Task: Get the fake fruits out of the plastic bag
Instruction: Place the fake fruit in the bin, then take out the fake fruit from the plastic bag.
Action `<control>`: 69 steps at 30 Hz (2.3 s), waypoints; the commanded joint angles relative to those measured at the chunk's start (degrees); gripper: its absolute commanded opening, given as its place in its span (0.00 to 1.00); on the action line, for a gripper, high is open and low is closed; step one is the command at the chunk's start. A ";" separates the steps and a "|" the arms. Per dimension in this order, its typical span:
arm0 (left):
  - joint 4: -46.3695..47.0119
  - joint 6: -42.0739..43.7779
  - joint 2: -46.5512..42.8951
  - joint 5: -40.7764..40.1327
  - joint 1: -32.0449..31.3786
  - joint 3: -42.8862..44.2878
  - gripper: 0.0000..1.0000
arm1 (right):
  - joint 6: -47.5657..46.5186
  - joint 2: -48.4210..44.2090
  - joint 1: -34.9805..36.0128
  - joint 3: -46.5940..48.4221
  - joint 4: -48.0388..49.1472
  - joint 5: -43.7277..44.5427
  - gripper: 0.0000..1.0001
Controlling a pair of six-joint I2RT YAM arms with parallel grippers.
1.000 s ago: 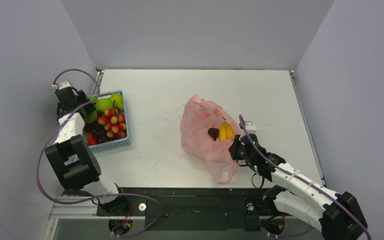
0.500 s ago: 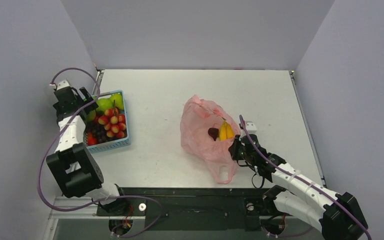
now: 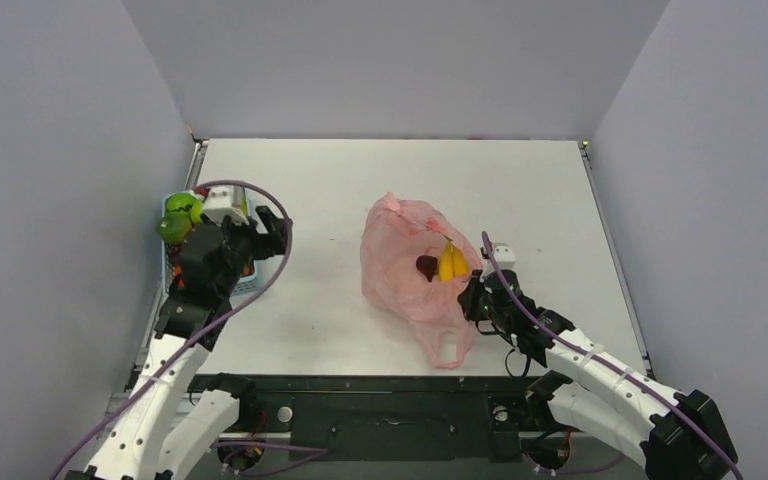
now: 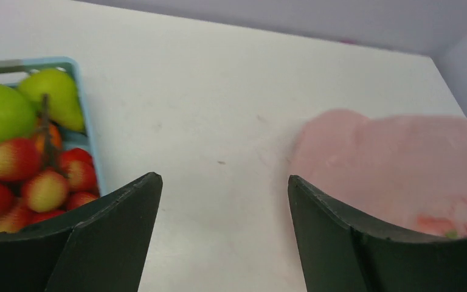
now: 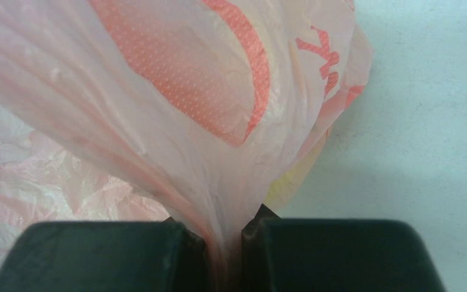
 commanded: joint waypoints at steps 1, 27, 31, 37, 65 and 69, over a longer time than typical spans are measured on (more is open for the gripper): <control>1.76 -1.08 -5.55 7.41 -13.64 -8.41 0.73 | -0.26 -1.84 -0.68 -0.52 2.35 1.39 0.00; 23.80 -4.49 49.72 -24.74 -57.97 15.45 0.58 | 0.04 -3.40 -1.33 -1.13 2.31 1.83 0.00; 22.86 -7.58 53.26 -27.39 -56.63 18.15 0.55 | 0.02 -4.46 -1.32 -1.52 2.52 1.81 0.00; 22.66 -11.62 55.90 -25.16 -52.22 17.51 0.51 | -0.19 -3.55 -1.34 -1.43 2.78 1.14 0.00; 31.20 -8.14 74.59 -20.32 -47.29 26.49 0.66 | -0.29 0.23 -1.36 0.04 2.34 0.77 0.00; 31.84 -6.21 73.93 -20.49 -47.30 26.44 0.54 | -0.20 -0.02 -1.40 -0.06 2.22 1.14 0.00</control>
